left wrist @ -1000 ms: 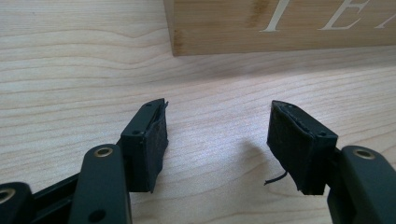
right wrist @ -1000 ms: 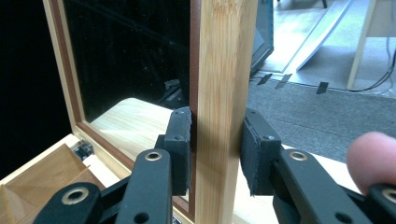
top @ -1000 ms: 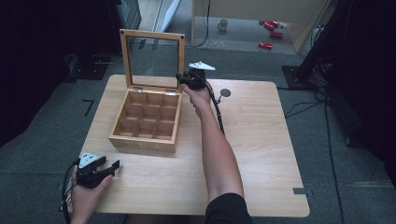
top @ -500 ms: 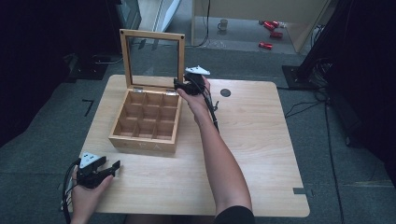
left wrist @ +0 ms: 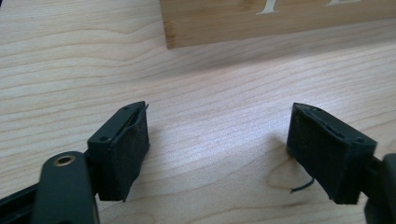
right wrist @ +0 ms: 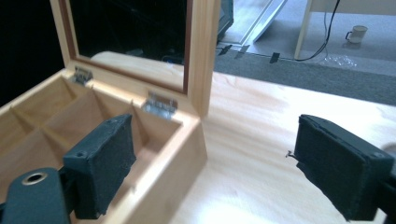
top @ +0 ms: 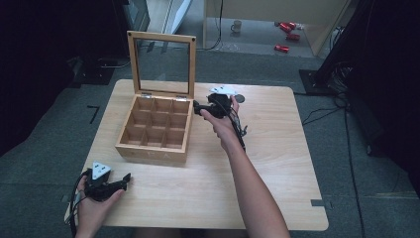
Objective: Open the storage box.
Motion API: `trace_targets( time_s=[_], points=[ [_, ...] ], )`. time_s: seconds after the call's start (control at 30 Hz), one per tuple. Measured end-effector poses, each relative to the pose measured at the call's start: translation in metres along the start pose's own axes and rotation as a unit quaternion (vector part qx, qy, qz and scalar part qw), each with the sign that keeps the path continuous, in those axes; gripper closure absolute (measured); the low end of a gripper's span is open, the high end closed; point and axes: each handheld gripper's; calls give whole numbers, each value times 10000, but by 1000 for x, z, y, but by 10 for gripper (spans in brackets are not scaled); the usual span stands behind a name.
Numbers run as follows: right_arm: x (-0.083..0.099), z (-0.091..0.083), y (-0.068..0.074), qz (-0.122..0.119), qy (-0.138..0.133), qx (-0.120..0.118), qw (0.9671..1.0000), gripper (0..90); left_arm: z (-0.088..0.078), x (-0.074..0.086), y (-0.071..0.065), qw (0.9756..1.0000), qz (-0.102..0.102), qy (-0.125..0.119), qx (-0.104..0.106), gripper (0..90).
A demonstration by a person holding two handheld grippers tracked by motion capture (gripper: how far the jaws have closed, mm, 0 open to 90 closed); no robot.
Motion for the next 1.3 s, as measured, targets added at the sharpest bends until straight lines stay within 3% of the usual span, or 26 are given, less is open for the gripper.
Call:
trace_targets(
  time_s=[0.5,0.83,1.3],
  points=[
    [37,-61,-14,-76,125,107,9998,104,0,0,0,10000,-2,35,-17,174],
    [67,-104,-36,62,91,192,9998,104,0,0,0,10000,-1,35,-19,173],
    [101,-168,-70,151,33,532,9985,104,0,0,0,10000,-3,33,-19,173]
  ],
)
Point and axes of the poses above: each handheld gripper's, and its own axes: z roughly forward along the jaws, x roughly out of its underside, y roughly to its left, and after that the axes turned 7 degrees about -x, right-handed
